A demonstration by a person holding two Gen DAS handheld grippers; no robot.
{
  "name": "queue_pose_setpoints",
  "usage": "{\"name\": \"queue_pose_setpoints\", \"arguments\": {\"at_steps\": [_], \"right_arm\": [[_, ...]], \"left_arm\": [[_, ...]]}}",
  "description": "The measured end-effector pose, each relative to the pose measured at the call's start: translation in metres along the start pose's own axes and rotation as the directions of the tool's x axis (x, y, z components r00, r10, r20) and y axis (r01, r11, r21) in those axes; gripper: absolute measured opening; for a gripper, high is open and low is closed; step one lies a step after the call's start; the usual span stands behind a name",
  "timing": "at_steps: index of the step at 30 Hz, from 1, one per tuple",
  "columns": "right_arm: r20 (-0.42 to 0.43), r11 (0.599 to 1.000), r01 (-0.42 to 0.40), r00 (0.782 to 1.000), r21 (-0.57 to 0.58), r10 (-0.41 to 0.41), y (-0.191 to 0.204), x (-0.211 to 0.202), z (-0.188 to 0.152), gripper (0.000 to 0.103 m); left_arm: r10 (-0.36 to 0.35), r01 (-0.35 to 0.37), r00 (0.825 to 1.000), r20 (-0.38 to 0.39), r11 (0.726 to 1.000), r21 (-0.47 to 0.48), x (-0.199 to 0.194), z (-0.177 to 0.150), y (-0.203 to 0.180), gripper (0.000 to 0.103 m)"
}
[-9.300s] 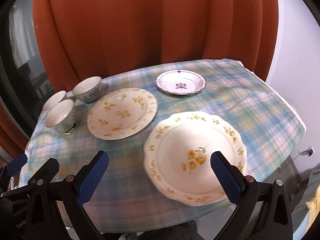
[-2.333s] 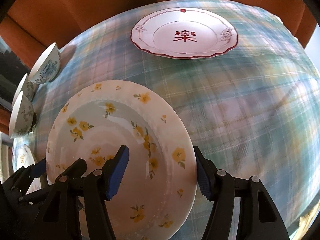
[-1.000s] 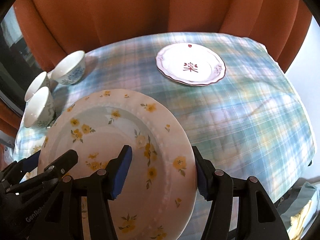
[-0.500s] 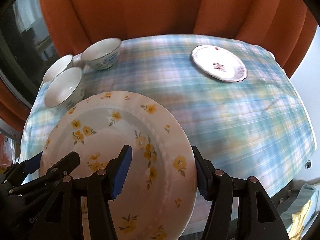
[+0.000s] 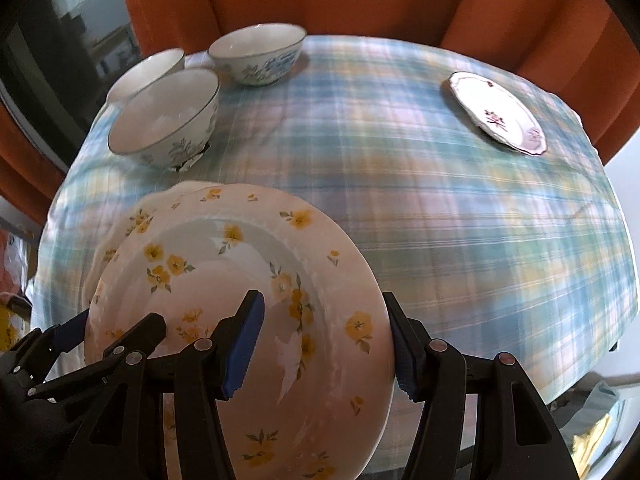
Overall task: Organize plates and bowls
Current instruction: 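Lower the deep plate onto the scalloped plate and open both tools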
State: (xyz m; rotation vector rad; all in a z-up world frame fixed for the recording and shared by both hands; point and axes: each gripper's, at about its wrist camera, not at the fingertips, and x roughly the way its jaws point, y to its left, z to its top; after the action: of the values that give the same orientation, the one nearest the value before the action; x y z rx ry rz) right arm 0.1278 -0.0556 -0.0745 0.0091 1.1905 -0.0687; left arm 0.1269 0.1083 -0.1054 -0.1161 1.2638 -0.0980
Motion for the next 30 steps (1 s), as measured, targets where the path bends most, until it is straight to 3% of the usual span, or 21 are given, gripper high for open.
{"name": "queue_pose_setpoints", "arguments": {"at_steps": [16, 20, 25, 28, 30], "right_arm": [[-0.06, 1.0, 0.007, 0.998, 0.002, -0.007, -0.006, 0.026, 0.006, 0.062], [-0.053, 1.0, 0.0, 0.999, -0.005, 0.0, -0.007, 0.03, 0.006, 0.061], [-0.054, 1.0, -0.005, 0.999, -0.004, 0.005, -0.007, 0.026, 0.002, 0.06], [-0.045, 1.0, 0.014, 0.999, 0.023, -0.012, -0.013, 0.021, -0.002, 0.054], [-0.034, 0.999, -0.008, 0.999, 0.044, 0.009, -0.016, 0.017, -0.004, 0.043]], "left_arm": [[0.067, -0.067, 0.998, 0.004, 0.998, 0.012, 0.011, 0.0, -0.013, 0.074], [0.128, -0.128, 0.992, 0.008, 0.991, 0.044, 0.011, -0.001, -0.019, 0.083], [0.153, -0.152, 0.988, -0.006, 0.985, 0.077, 0.011, -0.002, -0.02, 0.084], [0.153, -0.153, 0.988, 0.004, 0.985, 0.086, 0.005, -0.001, -0.019, 0.084], [0.15, -0.151, 0.988, 0.018, 0.985, 0.084, 0.0, 0.001, -0.015, 0.084]]}}
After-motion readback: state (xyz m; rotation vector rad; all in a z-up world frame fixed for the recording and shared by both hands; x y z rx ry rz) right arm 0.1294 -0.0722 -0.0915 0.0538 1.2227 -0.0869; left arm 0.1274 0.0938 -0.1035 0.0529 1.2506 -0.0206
